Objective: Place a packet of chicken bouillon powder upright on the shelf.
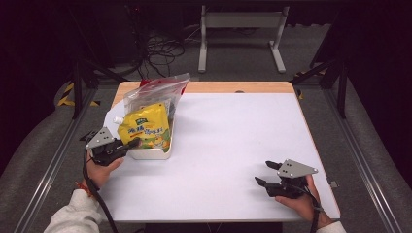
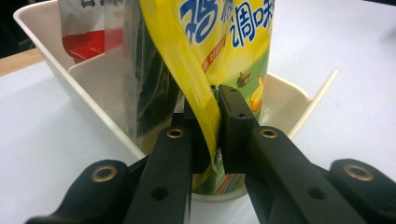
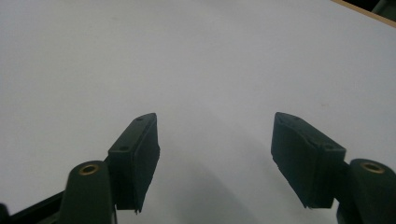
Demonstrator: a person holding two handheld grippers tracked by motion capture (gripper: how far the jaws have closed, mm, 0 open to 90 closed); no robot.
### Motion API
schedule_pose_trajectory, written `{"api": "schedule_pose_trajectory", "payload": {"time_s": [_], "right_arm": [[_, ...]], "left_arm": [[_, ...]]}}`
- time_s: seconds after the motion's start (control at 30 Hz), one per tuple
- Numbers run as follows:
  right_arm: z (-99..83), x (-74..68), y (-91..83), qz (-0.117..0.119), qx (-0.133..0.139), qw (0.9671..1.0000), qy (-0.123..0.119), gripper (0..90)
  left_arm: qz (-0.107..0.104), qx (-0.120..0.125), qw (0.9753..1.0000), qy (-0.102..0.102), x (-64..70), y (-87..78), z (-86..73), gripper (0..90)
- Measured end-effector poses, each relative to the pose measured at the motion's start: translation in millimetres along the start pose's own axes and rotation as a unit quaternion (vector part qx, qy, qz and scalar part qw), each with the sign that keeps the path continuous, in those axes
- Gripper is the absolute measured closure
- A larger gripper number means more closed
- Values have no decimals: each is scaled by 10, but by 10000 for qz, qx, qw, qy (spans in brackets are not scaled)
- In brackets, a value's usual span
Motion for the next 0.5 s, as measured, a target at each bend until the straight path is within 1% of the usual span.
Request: {"api": "schedule_pose_trajectory", "payload": {"time_s": [0.1, 0.2, 0.3, 0.33, 0.4, 0.5], "right_arm": [[3, 0, -6, -15, 13, 10000, 9, 315], [12, 4, -23, -43, 63, 10000, 23, 316], [12, 12, -28, -62, 69, 9999, 41, 315], [12, 12, -28, -62, 69, 9999, 41, 315], [12, 21, -33, -102, 71, 9999, 63, 313], [14, 24, -38, -111, 73, 9999, 72, 312]], "left_arm": [[14, -1, 10000, -26, 8, -5, 2, 814], [90, -28, 10000, 10, 15, -12, 13, 795], [105, -10, 9999, -24, 22, -20, 18, 766], [135, -7, 9999, 7, 18, -27, 22, 766], [171, 22, 9998, -39, 25, -36, 29, 753], [191, 46, 9998, -26, 40, -39, 40, 743]]}}
Point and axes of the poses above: each handheld gripper's, and its own axes: y roughly forward along the jaws, z roughly out of its top, x roughly to its right, the point moved 3 cm from there along y, roughly forward along the jaws, and after that the axes turned 6 degrees about y, right-handed, at the moved point
